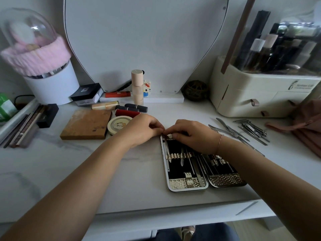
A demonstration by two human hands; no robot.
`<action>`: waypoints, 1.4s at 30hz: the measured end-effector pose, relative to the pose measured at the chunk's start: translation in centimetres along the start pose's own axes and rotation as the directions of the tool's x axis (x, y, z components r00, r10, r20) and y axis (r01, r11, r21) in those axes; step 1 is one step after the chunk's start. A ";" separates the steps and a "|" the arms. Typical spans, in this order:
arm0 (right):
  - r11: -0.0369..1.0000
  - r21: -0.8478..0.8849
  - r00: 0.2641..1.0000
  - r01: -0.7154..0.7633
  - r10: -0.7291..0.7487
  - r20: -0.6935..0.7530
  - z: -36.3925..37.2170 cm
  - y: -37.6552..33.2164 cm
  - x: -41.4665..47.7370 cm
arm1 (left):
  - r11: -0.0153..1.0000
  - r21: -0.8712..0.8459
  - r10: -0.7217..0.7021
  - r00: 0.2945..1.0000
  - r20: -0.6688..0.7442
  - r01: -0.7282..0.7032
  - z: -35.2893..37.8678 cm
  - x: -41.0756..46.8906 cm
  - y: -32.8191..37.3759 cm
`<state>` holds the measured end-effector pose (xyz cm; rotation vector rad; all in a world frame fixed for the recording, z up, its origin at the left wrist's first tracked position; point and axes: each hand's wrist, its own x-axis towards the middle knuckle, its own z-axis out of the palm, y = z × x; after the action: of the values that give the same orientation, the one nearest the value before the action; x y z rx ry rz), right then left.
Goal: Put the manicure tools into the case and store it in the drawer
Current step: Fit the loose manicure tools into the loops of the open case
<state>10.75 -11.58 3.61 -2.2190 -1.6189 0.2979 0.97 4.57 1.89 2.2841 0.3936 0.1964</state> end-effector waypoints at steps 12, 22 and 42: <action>1.000 0.002 1.000 0.002 -0.002 0.021 -0.1 0.0 -0.1 | 1.000 -0.010 0.011 1.000 0.001 -0.011 0.0 -0.1 0.1; 0.993 0.090 0.997 0.070 -0.074 0.034 -0.3 0.6 -0.9 | 1.000 -0.017 -0.004 1.000 -0.011 0.004 0.1 -0.1 0.0; 0.838 0.292 0.697 -0.460 0.545 -0.467 -5.2 9.6 -11.7 | 1.000 0.013 0.015 0.999 -0.029 -0.014 0.1 -0.1 0.2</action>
<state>17.37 -26.10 3.69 -2.3069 -0.6483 -0.0661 0.96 4.38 2.00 2.2999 0.3946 0.2358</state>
